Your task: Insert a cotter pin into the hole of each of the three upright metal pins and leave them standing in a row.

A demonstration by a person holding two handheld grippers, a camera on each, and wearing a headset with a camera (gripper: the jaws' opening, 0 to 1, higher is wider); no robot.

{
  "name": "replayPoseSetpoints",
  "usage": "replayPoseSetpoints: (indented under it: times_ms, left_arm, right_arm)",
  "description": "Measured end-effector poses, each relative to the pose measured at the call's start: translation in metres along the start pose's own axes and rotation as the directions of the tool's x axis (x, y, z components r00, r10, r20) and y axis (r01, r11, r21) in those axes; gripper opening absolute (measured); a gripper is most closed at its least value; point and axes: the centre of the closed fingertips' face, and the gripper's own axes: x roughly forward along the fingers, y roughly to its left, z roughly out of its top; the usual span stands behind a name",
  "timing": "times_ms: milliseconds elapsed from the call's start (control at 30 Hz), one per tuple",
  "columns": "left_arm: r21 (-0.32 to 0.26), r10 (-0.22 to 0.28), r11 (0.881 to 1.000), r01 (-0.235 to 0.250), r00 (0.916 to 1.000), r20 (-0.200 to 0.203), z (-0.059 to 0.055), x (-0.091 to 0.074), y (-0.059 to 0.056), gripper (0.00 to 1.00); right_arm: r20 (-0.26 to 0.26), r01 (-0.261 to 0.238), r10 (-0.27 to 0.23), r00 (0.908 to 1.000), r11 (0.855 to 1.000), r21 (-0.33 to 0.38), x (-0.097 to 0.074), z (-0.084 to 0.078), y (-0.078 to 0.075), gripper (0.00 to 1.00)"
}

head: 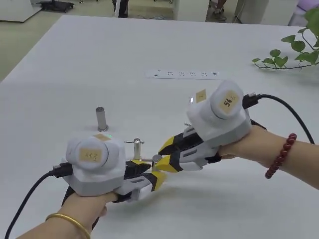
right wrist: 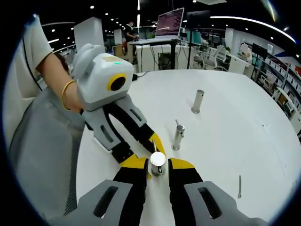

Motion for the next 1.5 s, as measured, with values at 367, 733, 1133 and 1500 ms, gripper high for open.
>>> replayPoseSetpoints:
  times_ms: [367, 733, 1133, 1500]
  left_arm:
    - [0.005, -0.004, 1.000, 0.004, 0.9999, -0.010, -0.002, -0.005, 0.000, 0.26]
    - [0.003, -0.018, 1.000, 0.018, 0.9998, -0.010, 0.000, -0.019, -0.002, 0.27]
    - [0.035, -0.054, 0.998, 0.053, 0.9983, 0.023, 0.007, -0.036, -0.010, 0.35]
    - [0.089, -0.096, 0.992, 0.088, 0.9910, 0.094, 0.019, -0.062, -0.022, 0.46]
  right_arm:
    - [-0.014, 0.004, -0.004, 0.9999, 1.000, -0.007, 0.008, -0.004, -0.001, 0.17]
    - [0.026, 0.002, -0.002, 0.9997, 1.000, -0.003, 0.008, -0.003, 0.000, 0.14]
    - [0.040, -0.005, 0.005, 0.9992, 1.000, 0.013, 0.004, -0.004, -0.003, 0.13]
    - [0.049, -0.007, 0.007, 0.9988, 1.000, -0.005, -0.003, -0.001, -0.016, 0.13]
